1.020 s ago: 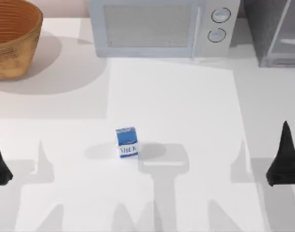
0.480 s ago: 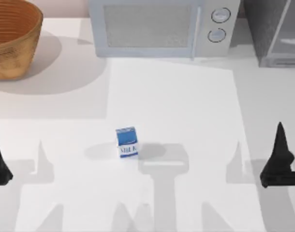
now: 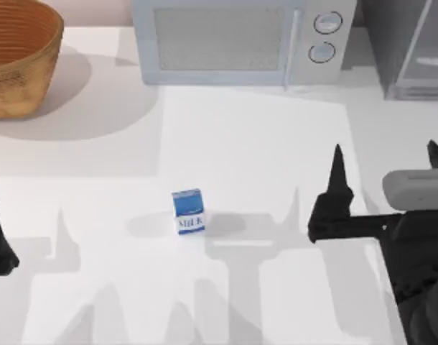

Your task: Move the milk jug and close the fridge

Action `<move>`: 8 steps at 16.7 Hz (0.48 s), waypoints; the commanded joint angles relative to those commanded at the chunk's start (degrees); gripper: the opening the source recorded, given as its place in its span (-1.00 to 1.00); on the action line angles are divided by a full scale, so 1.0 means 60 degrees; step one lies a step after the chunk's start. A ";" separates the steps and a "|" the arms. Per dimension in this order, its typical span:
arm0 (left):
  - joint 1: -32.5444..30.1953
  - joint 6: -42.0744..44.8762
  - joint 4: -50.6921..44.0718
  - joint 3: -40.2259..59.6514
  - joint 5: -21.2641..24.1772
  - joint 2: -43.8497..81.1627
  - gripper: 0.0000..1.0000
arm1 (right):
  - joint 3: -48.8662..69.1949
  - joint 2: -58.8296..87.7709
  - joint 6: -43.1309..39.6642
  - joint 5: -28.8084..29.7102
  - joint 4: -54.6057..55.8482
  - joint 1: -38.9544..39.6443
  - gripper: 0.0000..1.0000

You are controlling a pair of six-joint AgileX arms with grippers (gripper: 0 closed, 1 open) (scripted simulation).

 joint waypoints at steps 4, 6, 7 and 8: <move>0.0000 0.0000 0.0000 0.0000 0.0000 0.0000 1.00 | 0.1818 0.3828 -0.0017 0.0117 0.1742 0.0580 1.00; 0.0000 0.0000 0.0000 0.0000 0.0000 0.0000 1.00 | 0.2747 0.5768 -0.0011 0.0151 0.2608 0.0832 1.00; 0.0000 0.0000 0.0000 0.0000 0.0000 0.0000 1.00 | 0.3198 0.6695 -0.0007 0.0161 0.3021 0.0942 1.00; 0.0000 0.0000 0.0000 0.0000 0.0000 0.0000 1.00 | 0.3632 0.7573 -0.0003 0.0166 0.3415 0.1042 1.00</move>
